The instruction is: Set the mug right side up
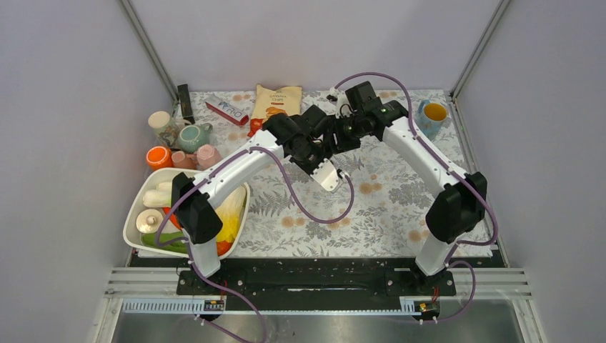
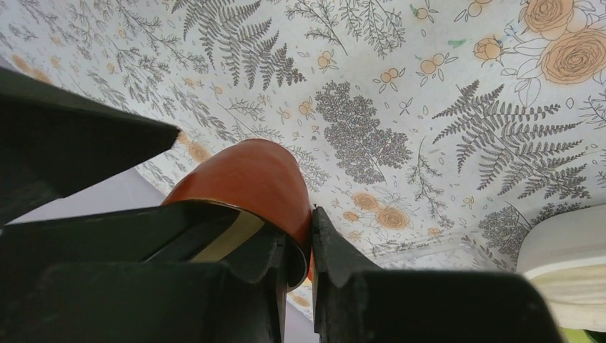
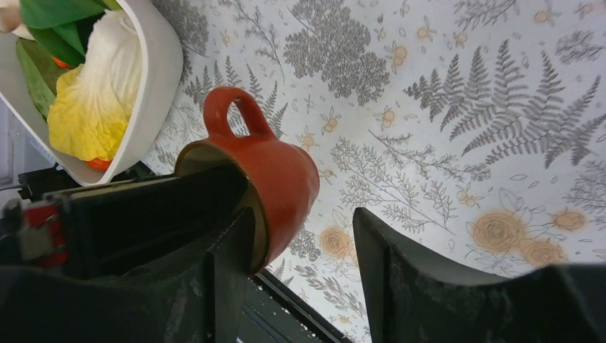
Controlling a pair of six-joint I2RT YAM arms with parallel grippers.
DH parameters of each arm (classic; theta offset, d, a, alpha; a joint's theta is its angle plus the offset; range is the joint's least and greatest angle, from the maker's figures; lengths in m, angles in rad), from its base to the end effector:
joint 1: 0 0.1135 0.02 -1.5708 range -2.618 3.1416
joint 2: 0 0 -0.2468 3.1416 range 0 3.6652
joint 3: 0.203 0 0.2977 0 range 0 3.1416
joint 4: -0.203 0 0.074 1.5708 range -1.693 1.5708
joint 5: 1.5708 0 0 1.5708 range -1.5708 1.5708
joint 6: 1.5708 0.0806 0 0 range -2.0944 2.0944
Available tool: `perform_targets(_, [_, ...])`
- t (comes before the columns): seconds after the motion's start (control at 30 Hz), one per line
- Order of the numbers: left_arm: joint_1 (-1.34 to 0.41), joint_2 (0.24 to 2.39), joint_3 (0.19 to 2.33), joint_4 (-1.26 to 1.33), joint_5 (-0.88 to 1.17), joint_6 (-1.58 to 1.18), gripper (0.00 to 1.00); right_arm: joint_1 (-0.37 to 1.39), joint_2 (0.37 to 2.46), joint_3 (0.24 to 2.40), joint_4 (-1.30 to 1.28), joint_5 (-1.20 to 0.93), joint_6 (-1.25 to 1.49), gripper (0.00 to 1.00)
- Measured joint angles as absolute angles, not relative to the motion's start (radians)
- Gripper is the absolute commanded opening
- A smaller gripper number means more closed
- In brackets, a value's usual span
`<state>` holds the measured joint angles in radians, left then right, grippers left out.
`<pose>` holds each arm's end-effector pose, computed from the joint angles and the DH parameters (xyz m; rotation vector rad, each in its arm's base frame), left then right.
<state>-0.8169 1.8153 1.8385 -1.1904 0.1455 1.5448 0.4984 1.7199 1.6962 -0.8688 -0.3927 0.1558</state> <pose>0.2860 -0.3217 0.2783 2.5254 0.9941 0.0128 0.3741 0.2387 0.2951 -0.6034 2.4514 0.7598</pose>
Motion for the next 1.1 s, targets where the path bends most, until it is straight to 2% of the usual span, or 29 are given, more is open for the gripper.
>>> perform_targets(0.07, [-0.817,1.815,1.839,-1.187,0.147,1.545,0.00,0.501,1.751,1.694,-0.881,-0.384,0.150,0.51])
perform_targets(0.13, [-0.818,1.823,1.839,-1.187,0.151,1.544,0.00,0.504,1.777,1.694,-0.878,-0.385,0.152,0.39])
perform_targets(0.2, [-0.822,1.832,1.839,-1.186,0.155,1.540,0.00,0.509,1.795,1.699,-0.879,-0.386,0.158,0.23])
perform_targets(0.27, [-0.823,1.838,1.839,-1.179,0.154,1.536,0.00,0.516,1.813,1.711,-0.884,-0.371,0.154,0.00])
perform_targets(0.37, [-0.823,1.838,1.840,-1.172,0.150,1.531,0.00,0.532,1.837,1.719,-0.888,-0.322,0.131,0.00])
perform_targets(0.43, [-0.823,1.844,1.839,-1.169,0.144,1.519,0.32,0.539,1.840,1.719,-0.888,-0.292,0.119,0.00])
perform_targets(0.5, [-0.826,1.847,1.838,-1.150,0.131,1.497,0.58,0.539,1.837,1.720,-0.887,-0.262,0.113,0.00])
perform_targets(0.57, [-0.823,1.843,1.839,-1.106,0.117,1.454,0.74,0.527,1.837,1.716,-0.888,-0.220,0.116,0.00])
perform_targets(0.67, [-0.810,1.834,1.851,-1.079,0.110,1.386,0.88,0.454,1.837,1.693,-0.883,-0.164,0.123,0.00])
perform_targets(0.93, [-0.789,1.816,1.901,-1.052,0.110,1.208,0.94,0.221,1.862,1.674,-0.815,-0.090,0.152,0.00])
perform_targets(1.1, [-0.712,1.808,1.912,-1.045,0.118,1.021,0.94,0.151,2.027,1.857,-0.778,-0.032,0.200,0.00])
